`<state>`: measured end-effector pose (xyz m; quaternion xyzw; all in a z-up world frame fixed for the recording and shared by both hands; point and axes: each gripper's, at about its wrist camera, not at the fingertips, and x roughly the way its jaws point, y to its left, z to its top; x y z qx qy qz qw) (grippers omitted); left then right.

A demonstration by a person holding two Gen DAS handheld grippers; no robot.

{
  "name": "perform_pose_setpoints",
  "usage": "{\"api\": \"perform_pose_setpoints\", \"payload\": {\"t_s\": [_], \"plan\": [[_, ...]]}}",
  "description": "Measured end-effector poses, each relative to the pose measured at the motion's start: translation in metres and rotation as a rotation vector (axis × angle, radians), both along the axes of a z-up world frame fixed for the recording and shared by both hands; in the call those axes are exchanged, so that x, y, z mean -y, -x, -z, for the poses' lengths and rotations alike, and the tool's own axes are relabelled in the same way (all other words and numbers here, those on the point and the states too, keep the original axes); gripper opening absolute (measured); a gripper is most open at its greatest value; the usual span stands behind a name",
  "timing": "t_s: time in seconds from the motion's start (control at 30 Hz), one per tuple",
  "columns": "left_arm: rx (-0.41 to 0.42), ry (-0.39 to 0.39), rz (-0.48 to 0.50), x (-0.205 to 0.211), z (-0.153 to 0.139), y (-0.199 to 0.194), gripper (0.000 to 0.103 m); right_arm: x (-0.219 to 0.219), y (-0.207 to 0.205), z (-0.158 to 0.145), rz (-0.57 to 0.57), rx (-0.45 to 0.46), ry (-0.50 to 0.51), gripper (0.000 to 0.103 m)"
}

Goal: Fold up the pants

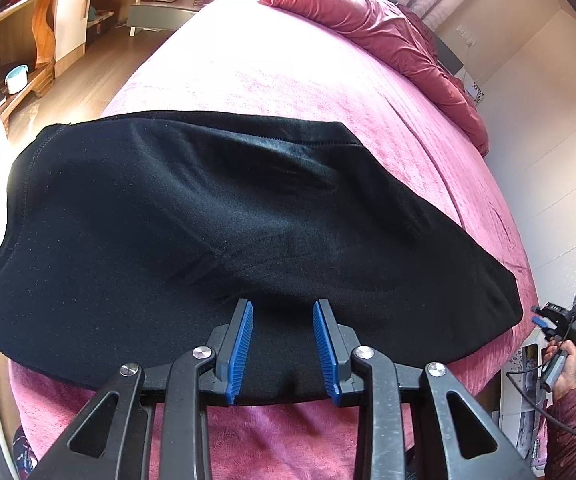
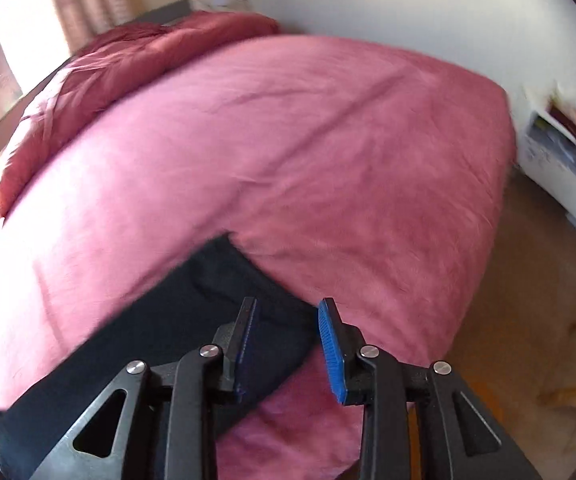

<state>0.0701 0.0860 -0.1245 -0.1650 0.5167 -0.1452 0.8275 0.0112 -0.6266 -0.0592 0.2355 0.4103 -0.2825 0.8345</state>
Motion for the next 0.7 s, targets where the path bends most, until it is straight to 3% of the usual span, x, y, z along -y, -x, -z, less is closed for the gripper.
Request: {"api": "perform_pose_setpoints", "payload": {"t_s": [0.13,0.27,0.33,0.43,0.53,0.7], "plan": [[0.005,0.006,0.003,-0.006,0.005,-0.004,0.032,-0.087,-0.060,-0.011,-0.396,0.060,-0.146,0.033],[0.008,0.011,0.003,-0.010,0.009,-0.003,0.032,-0.216,-0.128,-0.002,-0.800,0.067,-0.332,0.033],[0.015,0.007,0.001,-0.012,0.010,-0.001,0.032,-0.278,-0.154,0.005,-0.936,0.055,-0.408,0.033],[0.005,0.010,-0.012,-0.019,0.013,0.001,0.032,-0.356,-0.194,0.018,-1.071,0.018,-0.504,0.033],[0.002,0.010,-0.015,-0.025,0.015,0.002,0.032,-0.415,-0.226,0.033,-1.138,-0.055,-0.526,0.033],[-0.009,0.036,-0.024,-0.031,0.021,-0.001,0.032,-0.457,-0.261,0.070,-1.195,-0.180,-0.511,0.033]]}}
